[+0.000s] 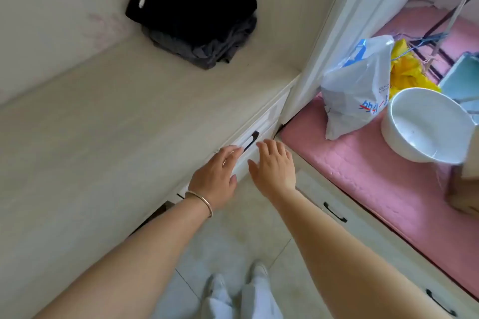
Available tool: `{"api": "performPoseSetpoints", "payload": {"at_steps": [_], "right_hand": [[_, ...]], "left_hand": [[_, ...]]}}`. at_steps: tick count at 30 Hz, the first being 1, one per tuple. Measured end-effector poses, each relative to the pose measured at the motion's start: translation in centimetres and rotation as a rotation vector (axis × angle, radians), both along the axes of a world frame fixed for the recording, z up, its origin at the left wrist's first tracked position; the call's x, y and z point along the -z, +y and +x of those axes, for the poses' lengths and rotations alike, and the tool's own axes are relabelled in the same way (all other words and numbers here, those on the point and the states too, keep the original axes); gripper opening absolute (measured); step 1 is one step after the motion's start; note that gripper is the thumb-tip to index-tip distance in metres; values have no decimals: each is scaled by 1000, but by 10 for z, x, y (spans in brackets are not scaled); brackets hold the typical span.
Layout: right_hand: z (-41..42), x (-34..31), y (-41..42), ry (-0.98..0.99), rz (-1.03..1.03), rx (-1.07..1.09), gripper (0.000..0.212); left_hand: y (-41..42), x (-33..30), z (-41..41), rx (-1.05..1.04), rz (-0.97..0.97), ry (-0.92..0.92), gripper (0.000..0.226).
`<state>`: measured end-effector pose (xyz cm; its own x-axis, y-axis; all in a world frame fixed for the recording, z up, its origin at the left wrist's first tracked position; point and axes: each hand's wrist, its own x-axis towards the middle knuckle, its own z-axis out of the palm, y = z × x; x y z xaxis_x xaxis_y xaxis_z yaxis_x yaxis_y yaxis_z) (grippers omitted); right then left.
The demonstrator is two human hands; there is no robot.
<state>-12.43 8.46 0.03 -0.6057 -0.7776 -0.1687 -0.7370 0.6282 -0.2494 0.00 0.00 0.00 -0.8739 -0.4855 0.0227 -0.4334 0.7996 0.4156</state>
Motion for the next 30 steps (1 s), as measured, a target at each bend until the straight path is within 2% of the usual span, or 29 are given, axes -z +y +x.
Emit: {"api": "performPoseSetpoints", "payload": {"at_steps": [5,11,16,21,26,30], "right_hand": [[-26,48,-11,-41,69,-84,50],[-59,81,-25,-52,123,-233,52],[-70,99,-42,-67,217,-360,58],[-66,110,-45,-79,335,-386,68],[-68,102,-55,-1,368,-410,55],[-58,106,-43,18,381,-395,53]], "left_hand": [[5,48,-27,-128,156,-242,64],[1,94,-40,-226,240,-372,64],[-6,107,-54,-300,232,-439,68],[-11,111,-64,-285,214,-494,68],[-6,108,-80,-366,284,-506,66],[12,105,-83,-354,300,-525,71]]}}
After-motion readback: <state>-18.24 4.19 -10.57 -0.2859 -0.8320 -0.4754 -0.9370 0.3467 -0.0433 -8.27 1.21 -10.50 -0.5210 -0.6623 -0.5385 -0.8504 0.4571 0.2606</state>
